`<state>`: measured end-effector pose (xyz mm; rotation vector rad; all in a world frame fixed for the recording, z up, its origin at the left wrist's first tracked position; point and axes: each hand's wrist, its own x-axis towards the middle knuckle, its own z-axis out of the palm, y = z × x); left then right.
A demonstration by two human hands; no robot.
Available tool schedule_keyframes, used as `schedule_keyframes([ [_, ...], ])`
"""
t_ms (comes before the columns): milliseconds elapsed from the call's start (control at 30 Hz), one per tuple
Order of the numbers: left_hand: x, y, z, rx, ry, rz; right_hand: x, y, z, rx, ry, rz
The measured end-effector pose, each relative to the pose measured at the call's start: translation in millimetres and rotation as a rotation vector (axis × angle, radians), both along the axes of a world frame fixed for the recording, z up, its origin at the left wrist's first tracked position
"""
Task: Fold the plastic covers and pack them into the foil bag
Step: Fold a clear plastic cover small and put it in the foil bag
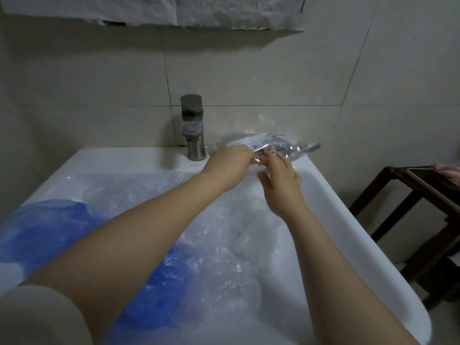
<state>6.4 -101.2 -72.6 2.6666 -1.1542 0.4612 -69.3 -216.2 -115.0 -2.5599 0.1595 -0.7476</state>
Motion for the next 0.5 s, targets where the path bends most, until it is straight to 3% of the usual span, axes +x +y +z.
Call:
schedule_keyframes([
  [167,0,12,-4,-0.325,0.13,-0.105,4,2,1,-0.113,-0.086,0.11],
  [233,2,19,-5,-0.346,0.157,-0.092,3,5,2,-0.096,-0.042,0.104],
  [367,0,31,-12,-0.163,0.191,-0.078,-6,11,18,0.067,0.007,0.033],
  [500,-2,38,-29,0.104,0.237,-0.052,-12,6,35,0.298,-0.241,-0.191],
])
